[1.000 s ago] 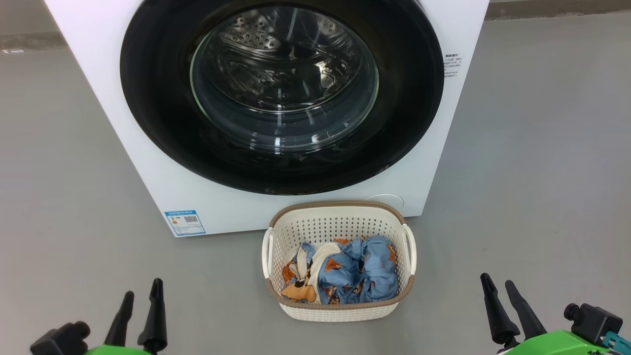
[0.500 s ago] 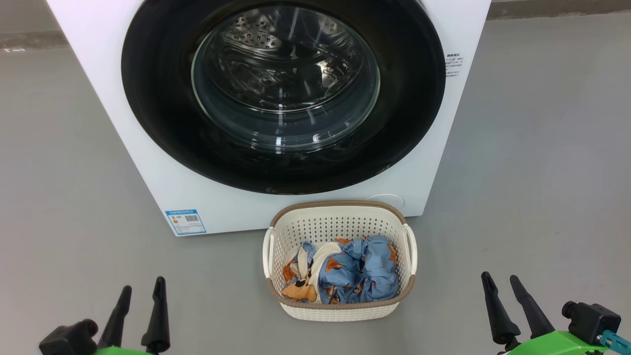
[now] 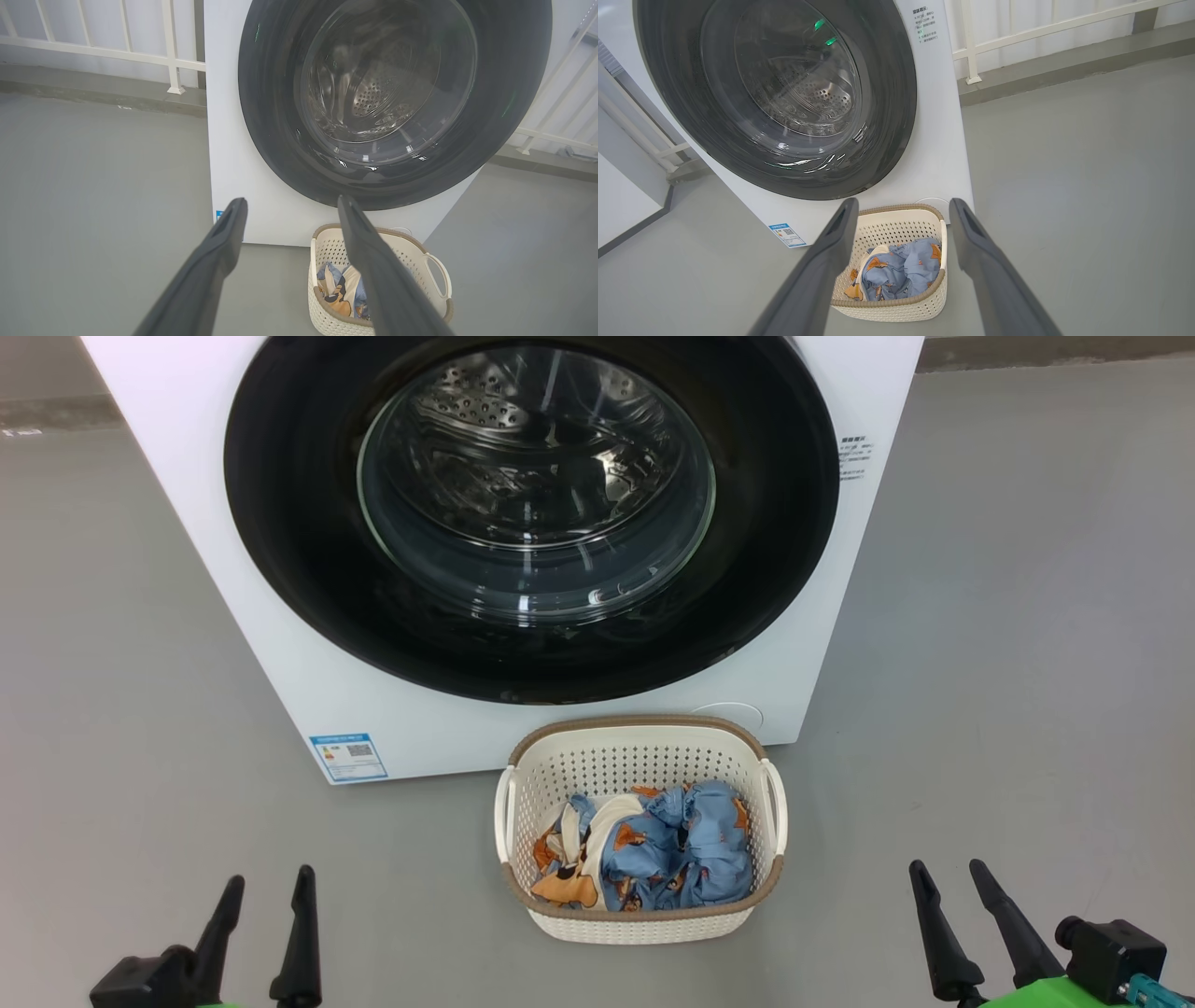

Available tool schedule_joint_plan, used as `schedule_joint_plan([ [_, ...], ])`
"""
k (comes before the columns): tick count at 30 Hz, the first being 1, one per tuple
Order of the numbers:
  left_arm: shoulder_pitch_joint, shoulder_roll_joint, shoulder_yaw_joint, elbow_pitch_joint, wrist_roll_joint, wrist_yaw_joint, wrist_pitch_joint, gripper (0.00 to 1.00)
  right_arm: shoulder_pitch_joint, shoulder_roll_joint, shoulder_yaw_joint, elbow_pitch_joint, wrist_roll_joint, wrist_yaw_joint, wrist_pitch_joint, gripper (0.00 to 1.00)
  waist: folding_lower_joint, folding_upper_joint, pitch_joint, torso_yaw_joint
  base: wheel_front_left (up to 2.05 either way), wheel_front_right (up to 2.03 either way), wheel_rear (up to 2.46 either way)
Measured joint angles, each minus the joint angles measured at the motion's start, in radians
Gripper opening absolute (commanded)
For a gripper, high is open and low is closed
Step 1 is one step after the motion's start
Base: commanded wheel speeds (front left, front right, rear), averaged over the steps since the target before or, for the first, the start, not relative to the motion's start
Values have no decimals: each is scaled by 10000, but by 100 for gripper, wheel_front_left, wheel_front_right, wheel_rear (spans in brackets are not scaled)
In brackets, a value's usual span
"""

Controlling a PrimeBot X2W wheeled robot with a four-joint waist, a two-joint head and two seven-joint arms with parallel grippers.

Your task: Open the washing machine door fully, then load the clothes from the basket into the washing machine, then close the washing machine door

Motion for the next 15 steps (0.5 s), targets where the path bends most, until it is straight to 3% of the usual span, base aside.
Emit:
schedule_joint_plan([
  [15,0,109,-15,35,849,-2,-207,100,138,-29,29,-63,-825,0,-244,100,0,0,28,-39,0,0,0],
])
